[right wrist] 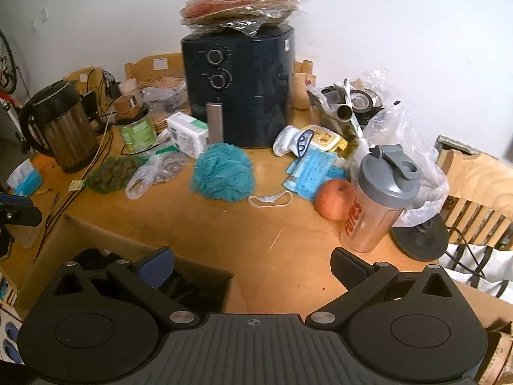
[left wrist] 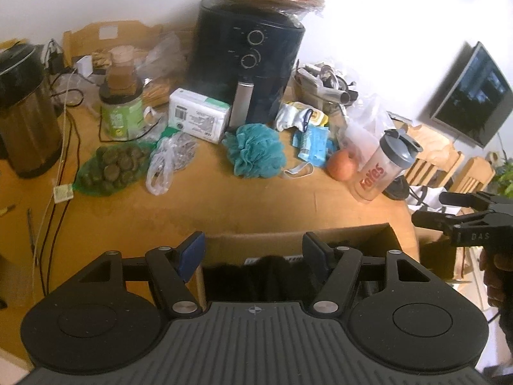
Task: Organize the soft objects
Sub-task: 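Withdraw both tools from the box back over the table, then lower the right tool onto the white elastic strap and close on it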
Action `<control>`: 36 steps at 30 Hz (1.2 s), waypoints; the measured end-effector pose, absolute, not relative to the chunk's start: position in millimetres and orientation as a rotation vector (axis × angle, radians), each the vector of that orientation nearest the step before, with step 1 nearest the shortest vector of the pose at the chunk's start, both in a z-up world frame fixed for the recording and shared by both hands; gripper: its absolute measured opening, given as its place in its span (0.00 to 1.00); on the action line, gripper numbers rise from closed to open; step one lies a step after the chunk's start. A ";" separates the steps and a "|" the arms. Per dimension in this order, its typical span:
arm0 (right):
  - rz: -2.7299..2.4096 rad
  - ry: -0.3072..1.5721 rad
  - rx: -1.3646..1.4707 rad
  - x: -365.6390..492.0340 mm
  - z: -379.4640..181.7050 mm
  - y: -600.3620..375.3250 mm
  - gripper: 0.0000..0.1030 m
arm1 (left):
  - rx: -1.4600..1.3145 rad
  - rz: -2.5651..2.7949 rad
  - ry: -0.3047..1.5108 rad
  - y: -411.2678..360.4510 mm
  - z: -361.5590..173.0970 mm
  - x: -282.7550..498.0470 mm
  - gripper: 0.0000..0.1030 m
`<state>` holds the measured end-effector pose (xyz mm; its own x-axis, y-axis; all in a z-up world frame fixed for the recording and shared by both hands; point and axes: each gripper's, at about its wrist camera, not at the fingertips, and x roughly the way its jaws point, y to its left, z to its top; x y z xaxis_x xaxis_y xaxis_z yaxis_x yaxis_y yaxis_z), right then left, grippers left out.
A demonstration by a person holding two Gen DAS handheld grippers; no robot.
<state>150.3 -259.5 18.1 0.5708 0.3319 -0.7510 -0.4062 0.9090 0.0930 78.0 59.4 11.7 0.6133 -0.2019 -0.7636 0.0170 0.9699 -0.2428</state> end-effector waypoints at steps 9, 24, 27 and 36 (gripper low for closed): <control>0.428 0.861 -0.073 177.5 4.1 -259.0 1.00 | -0.154 -0.170 0.889 56.3 14.1 105.3 0.64; 0.483 0.857 -0.146 231.1 -33.8 -236.6 1.00 | -0.124 -0.194 0.900 57.8 3.3 126.5 0.64; 0.502 0.861 -0.159 241.2 -44.7 -231.5 1.00 | -0.136 -0.190 0.910 61.5 0.0 127.7 0.64; 0.549 0.866 -0.221 270.8 -78.9 -209.6 1.00 | -0.180 -0.139 0.939 77.0 -7.8 122.0 0.64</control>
